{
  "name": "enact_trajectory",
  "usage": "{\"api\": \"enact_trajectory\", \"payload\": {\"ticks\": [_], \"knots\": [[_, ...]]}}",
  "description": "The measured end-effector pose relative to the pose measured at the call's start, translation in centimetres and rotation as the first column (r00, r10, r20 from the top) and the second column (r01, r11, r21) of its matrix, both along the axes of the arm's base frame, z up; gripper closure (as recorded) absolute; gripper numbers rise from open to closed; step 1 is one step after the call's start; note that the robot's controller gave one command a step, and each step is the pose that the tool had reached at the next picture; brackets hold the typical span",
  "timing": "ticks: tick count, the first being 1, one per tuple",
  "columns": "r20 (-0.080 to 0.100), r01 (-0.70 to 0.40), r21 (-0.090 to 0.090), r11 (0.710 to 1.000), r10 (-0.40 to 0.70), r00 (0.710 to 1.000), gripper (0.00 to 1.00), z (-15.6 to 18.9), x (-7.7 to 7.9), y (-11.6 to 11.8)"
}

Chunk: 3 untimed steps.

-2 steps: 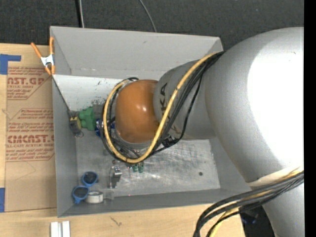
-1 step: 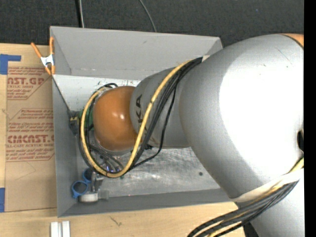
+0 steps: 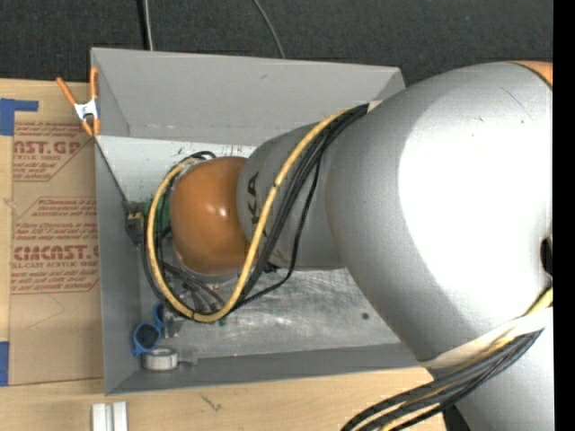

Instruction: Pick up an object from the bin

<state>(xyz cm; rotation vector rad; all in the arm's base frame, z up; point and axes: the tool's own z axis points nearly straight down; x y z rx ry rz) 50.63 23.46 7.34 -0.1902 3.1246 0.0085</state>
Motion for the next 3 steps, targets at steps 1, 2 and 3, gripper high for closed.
{"api": "enact_trajectory", "payload": {"ticks": [1, 2, 3], "knots": [[-0.002, 0.038, -0.001, 0.999, -0.038, 0.999, 1.00, 8.8, 1.7, -0.7], [-0.003, 0.032, -0.002, 0.999, -0.032, 0.999, 1.00, 18.1, 0.1, -0.8], [-0.007, -0.112, -0.006, 0.994, 0.112, 0.994, 1.00, 19.2, 0.6, -5.0]]}}
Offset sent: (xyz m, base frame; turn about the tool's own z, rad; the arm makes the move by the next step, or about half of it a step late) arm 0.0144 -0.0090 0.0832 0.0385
